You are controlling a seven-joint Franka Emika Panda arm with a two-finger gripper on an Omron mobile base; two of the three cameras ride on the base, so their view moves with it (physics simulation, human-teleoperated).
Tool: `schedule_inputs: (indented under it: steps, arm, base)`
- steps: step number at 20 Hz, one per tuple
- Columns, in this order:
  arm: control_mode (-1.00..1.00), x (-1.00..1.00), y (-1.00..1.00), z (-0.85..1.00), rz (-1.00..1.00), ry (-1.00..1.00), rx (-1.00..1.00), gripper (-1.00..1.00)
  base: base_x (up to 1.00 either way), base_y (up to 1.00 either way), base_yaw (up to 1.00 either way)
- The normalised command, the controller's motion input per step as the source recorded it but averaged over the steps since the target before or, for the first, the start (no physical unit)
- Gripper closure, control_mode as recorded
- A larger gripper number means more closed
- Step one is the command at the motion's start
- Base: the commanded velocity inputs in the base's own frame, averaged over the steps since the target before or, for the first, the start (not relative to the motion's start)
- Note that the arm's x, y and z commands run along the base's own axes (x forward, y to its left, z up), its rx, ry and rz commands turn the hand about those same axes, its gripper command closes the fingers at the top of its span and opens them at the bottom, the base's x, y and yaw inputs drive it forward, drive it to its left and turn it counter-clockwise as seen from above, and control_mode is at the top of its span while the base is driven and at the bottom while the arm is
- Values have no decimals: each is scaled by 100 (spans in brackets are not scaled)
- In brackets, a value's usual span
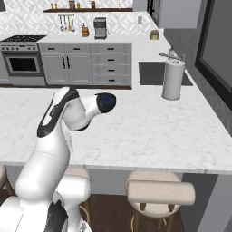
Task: Take a straw from the drawer in front and place it inside the glass cup on the dining counter.
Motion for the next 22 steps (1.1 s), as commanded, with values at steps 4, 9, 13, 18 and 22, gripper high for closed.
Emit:
schedule_inputs:
  steps: [4,9,13,18,22]
  arm:
    - [-100,48,0,-30,8,-5,4,100]
    - [-100,48,0,-44,4,0,0,100]
    - [-100,65,0,-38,4,0,0,100]
    - [-100,68,0,-32,5,0,0,100]
    - [-100,58,4,-37,6,0,1,100]
  base:
    - [0,0,0]
    - [0,0,0]
    - [0,0,0]
    - [0,0,0]
    - [0,0,0]
